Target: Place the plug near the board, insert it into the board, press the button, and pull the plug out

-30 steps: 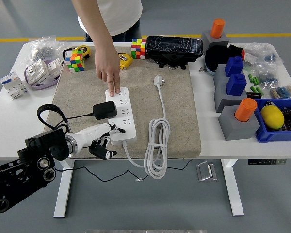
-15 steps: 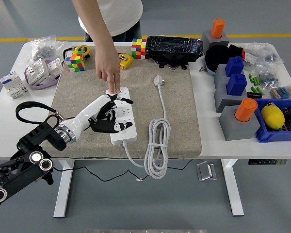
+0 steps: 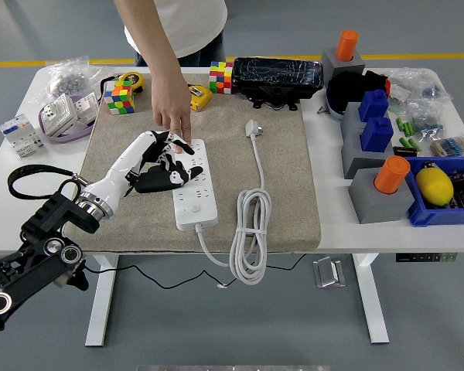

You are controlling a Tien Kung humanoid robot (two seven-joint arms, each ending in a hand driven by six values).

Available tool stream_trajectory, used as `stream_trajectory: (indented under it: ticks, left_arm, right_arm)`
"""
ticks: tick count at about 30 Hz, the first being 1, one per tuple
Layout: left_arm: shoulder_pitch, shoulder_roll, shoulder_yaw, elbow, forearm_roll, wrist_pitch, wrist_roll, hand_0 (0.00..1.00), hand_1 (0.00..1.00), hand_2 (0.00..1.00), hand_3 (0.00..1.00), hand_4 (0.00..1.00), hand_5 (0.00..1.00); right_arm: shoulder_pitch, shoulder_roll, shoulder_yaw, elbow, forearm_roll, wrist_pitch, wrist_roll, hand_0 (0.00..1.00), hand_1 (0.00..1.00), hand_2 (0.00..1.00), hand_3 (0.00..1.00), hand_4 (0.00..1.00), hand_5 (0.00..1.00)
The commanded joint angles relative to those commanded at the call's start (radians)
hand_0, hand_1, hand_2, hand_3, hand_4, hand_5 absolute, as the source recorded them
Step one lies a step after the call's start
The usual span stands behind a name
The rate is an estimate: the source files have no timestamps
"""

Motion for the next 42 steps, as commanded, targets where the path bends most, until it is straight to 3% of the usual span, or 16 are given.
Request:
stream_trajectory:
  ticks: [12, 13, 14, 16, 18, 19, 22, 24, 25, 28, 42]
  left_arm:
    - [-0.001, 0.004, 0.005, -0.001, -0.001, -0.003, -0.006, 0.176, 0.154, 0.249, 0.481, 0.823, 0.260]
    - [-0.002, 0.004, 0.006, -0.001, 0.002, -0.004, -0.007, 0.110, 0.078, 0.166, 0.508, 0.823, 0.248]
    - [-0.002, 0.005, 0.006, 0.000, 0.007, -0.008, -0.004, 0.110, 0.078, 0.166, 0.508, 0.823, 0.248]
    - [-0.003, 0.008, 0.005, -0.002, 0.047, -0.042, 0.033, 0.110, 0.078, 0.166, 0.508, 0.823, 0.248]
    - [-0.002, 0.012, -0.004, -0.012, 0.127, -0.117, 0.109, 0.110, 0.078, 0.166, 0.508, 0.823, 0.248]
    - [-0.003, 0.013, -0.006, -0.015, 0.165, -0.152, 0.144, 0.077, 0.057, 0.151, 0.705, 0.820, 0.028]
    - [-0.005, 0.018, -0.004, -0.037, 0.250, -0.272, 0.265, 0.077, 0.057, 0.151, 0.705, 0.820, 0.028]
    - [-0.007, 0.017, 0.000, -0.045, 0.278, -0.321, 0.320, 0.077, 0.057, 0.151, 0.705, 0.820, 0.028]
    - [-0.008, 0.017, 0.002, -0.047, 0.291, -0.336, 0.340, 0.068, 0.060, 0.153, 0.836, 0.808, 0.002]
    - [-0.013, 0.015, 0.012, -0.047, 0.321, -0.359, 0.374, 0.068, 0.060, 0.153, 0.836, 0.808, 0.002]
    - [-0.014, 0.020, 0.040, -0.026, 0.325, -0.379, 0.396, 0.061, 0.058, 0.151, 0.819, 0.787, 0.002]
  right_arm:
    - [-0.001, 0.000, 0.001, 0.001, -0.001, -0.001, 0.001, 0.619, 0.678, 0.653, 0.565, 0.976, 0.585]
    - [0.000, 0.000, 0.001, 0.001, -0.001, -0.001, 0.001, 0.617, 0.678, 0.652, 0.565, 0.976, 0.586]
    - [0.000, 0.000, 0.001, 0.001, -0.001, -0.001, 0.001, 0.617, 0.678, 0.652, 0.565, 0.976, 0.586]
    - [0.001, 0.000, 0.000, 0.002, -0.001, -0.001, 0.001, 0.617, 0.678, 0.652, 0.565, 0.976, 0.586]
    - [0.001, -0.002, -0.003, 0.002, -0.001, -0.001, 0.000, 0.617, 0.678, 0.652, 0.565, 0.976, 0.586]
    - [0.001, -0.002, -0.004, 0.002, -0.001, -0.001, 0.000, 0.618, 0.677, 0.653, 0.565, 0.976, 0.586]
    - [0.004, -0.003, -0.009, 0.002, 0.000, 0.000, 0.000, 0.618, 0.677, 0.653, 0.565, 0.976, 0.586]
    - [0.004, -0.004, -0.011, 0.003, 0.000, 0.000, 0.000, 0.618, 0.677, 0.653, 0.565, 0.976, 0.586]
    - [0.004, -0.005, -0.011, 0.003, 0.000, 0.000, 0.000, 0.616, 0.678, 0.652, 0.565, 0.976, 0.586]
    - [0.006, -0.006, -0.013, 0.004, 0.001, 0.000, 0.000, 0.616, 0.678, 0.652, 0.565, 0.976, 0.586]
    - [0.002, -0.004, -0.006, 0.005, -0.002, 0.000, 0.001, 0.618, 0.678, 0.652, 0.565, 0.976, 0.586]
